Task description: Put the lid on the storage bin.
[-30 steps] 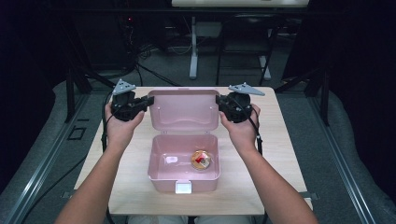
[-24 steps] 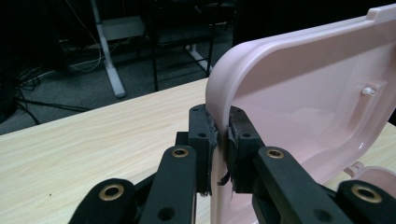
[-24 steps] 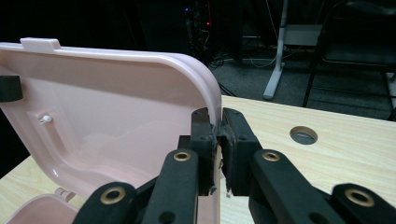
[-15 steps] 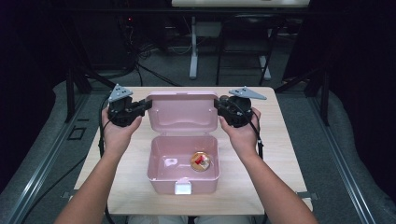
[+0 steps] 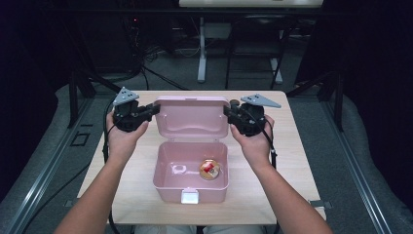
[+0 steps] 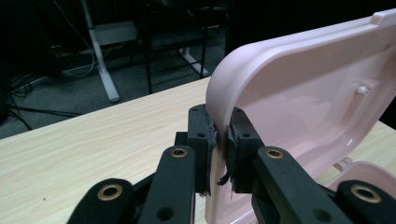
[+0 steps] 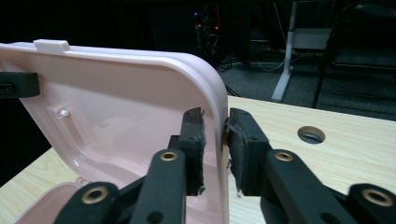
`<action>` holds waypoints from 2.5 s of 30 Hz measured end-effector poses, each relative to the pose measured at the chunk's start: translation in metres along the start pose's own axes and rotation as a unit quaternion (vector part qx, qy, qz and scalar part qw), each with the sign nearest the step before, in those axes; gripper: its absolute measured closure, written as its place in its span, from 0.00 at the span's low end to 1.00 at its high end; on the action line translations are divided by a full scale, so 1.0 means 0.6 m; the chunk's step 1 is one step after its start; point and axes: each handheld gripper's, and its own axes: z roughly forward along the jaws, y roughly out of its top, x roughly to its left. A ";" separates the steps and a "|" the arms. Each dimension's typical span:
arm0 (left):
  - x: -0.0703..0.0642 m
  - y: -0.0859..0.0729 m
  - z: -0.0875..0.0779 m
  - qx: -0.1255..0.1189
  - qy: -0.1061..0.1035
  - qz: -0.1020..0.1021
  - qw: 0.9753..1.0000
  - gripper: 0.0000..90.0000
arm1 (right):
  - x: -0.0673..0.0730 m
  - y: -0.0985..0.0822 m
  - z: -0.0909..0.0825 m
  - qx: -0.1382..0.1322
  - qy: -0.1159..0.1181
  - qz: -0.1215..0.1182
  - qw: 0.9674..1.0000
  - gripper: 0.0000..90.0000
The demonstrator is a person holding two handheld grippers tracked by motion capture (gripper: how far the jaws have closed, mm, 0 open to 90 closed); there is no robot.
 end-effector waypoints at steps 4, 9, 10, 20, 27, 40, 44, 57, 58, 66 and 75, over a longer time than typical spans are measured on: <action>-0.001 0.000 -0.007 0.001 -0.007 -0.003 1.000 0.88 | 0.003 0.000 -0.001 -0.001 0.005 -0.006 1.000 0.80; -0.004 0.000 -0.014 0.003 -0.017 -0.001 1.000 0.86 | 0.007 -0.001 -0.004 0.002 0.010 -0.012 1.000 0.79; -0.005 0.000 -0.015 0.003 -0.017 0.001 1.000 0.85 | 0.007 -0.001 -0.005 0.004 0.013 -0.011 1.000 0.78; -0.011 -0.003 -0.024 0.002 -0.019 0.003 1.000 0.84 | 0.007 0.000 -0.008 0.008 0.018 -0.013 1.000 0.78; -0.015 -0.006 -0.035 0.004 -0.025 0.013 1.000 0.83 | 0.012 -0.004 -0.021 0.004 0.025 -0.029 0.999 0.74; -0.021 -0.024 -0.059 0.005 -0.043 0.023 0.999 0.81 | 0.018 -0.015 -0.040 0.006 0.036 -0.037 0.999 0.72; -0.022 -0.029 -0.067 0.004 -0.047 0.025 0.999 0.81 | 0.019 -0.019 -0.047 0.010 0.037 -0.045 0.998 0.72; -0.028 -0.043 -0.080 0.012 -0.053 0.033 0.998 0.80 | 0.020 -0.031 -0.059 0.018 0.047 -0.041 0.998 0.70; -0.029 -0.043 -0.081 0.014 -0.053 0.034 0.998 0.80 | 0.020 -0.031 -0.059 0.018 0.048 -0.041 0.998 0.70; -0.033 -0.048 -0.091 0.015 -0.057 0.039 0.998 0.80 | 0.021 -0.037 -0.067 0.013 0.054 -0.040 0.998 0.70; -0.040 -0.055 -0.107 0.015 -0.066 0.044 0.997 0.81 | 0.020 -0.053 -0.077 0.019 0.061 -0.040 0.997 0.70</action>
